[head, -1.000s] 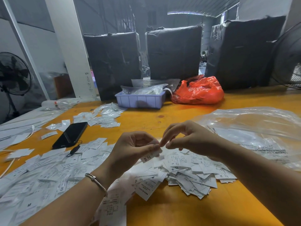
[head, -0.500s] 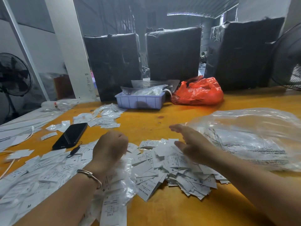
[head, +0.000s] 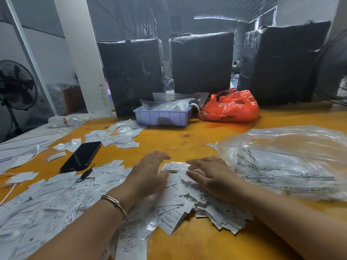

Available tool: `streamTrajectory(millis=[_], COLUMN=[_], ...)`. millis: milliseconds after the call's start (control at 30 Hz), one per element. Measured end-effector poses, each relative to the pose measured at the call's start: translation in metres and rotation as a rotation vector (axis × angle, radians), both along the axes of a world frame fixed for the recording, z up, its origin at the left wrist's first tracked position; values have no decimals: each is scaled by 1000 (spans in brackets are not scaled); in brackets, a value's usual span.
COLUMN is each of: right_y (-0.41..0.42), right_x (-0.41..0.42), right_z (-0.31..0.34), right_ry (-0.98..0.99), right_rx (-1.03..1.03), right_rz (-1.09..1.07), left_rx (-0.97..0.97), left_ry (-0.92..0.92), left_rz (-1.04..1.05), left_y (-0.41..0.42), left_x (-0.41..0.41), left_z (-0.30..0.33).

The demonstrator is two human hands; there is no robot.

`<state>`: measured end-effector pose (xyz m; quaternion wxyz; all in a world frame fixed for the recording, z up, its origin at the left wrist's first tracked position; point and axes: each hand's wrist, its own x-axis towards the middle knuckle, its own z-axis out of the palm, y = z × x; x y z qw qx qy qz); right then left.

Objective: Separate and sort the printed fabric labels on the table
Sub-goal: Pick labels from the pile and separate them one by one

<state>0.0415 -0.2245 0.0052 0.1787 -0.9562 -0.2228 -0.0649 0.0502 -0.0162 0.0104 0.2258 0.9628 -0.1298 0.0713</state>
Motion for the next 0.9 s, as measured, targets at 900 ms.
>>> streamTrajectory(millis=[900], right_y=[-5], right_x=[12], right_z=[-10], right_ry=[-10], right_rx=[11], right_rz=[-43], left_rx=[18], left_ry=[-138], left_rz=[-44], left_y=[8], left_x=[0], left_z=[-5])
